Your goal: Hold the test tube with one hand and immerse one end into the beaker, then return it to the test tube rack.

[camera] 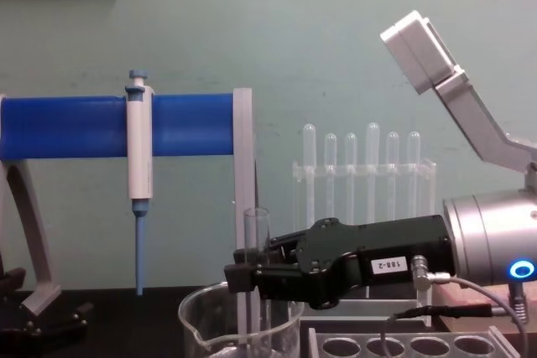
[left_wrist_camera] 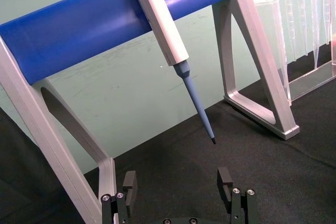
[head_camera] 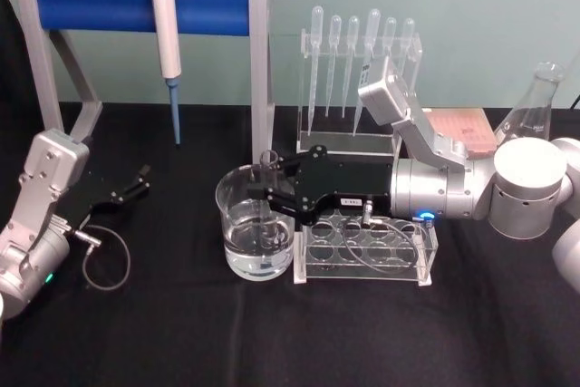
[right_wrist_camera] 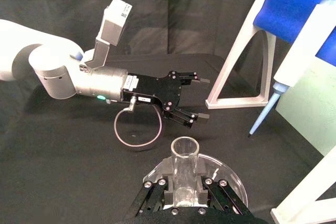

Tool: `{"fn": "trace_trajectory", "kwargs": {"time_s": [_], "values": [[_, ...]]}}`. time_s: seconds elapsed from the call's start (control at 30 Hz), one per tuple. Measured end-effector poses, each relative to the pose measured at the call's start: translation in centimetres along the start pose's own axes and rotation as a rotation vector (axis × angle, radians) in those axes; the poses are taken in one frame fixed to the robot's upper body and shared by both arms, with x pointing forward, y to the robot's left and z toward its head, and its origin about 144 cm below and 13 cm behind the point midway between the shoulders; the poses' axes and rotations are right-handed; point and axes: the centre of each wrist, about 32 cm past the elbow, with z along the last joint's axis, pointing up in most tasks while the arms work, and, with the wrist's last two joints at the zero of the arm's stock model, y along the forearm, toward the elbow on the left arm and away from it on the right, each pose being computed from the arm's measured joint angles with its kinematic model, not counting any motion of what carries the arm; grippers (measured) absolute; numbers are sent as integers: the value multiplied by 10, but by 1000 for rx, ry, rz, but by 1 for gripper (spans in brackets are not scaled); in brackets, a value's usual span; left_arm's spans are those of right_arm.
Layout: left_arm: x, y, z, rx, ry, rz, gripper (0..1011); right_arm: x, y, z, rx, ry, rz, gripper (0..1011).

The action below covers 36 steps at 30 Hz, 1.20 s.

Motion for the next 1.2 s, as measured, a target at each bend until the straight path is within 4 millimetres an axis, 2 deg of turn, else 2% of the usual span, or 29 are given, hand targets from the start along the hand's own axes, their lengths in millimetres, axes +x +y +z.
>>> {"fn": "trace_trajectory", "kwargs": {"time_s": [1.2], "values": [[0,0,0,0,0,0,1000,0,0,1,-3,1,1,238]]}}
